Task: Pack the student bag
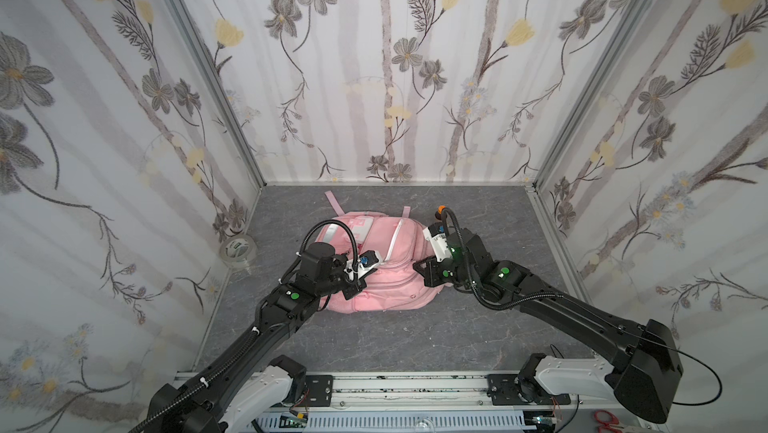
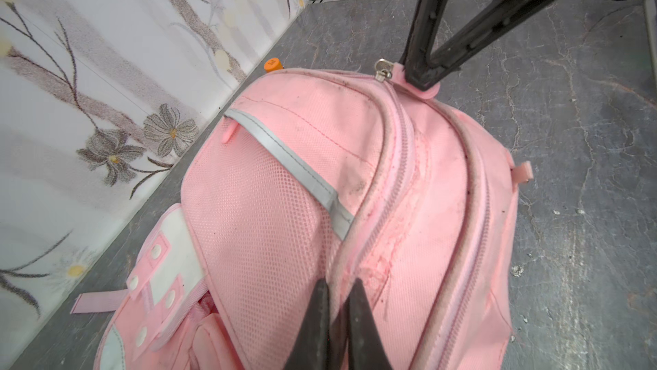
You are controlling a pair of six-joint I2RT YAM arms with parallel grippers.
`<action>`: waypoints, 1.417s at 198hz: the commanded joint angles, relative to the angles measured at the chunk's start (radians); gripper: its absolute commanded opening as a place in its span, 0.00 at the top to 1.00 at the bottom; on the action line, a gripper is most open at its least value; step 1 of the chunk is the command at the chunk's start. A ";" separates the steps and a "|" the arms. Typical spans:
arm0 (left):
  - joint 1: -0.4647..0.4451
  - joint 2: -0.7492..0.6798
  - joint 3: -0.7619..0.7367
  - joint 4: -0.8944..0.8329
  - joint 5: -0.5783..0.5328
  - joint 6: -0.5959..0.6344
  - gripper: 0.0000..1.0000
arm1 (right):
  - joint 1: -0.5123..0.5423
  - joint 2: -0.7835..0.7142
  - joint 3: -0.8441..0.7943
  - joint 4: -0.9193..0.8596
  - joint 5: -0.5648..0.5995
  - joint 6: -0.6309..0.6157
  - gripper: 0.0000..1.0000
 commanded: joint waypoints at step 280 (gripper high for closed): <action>-0.235 0.139 0.091 0.031 -0.190 -0.275 1.00 | 0.145 0.148 -0.033 0.319 0.087 -0.073 0.76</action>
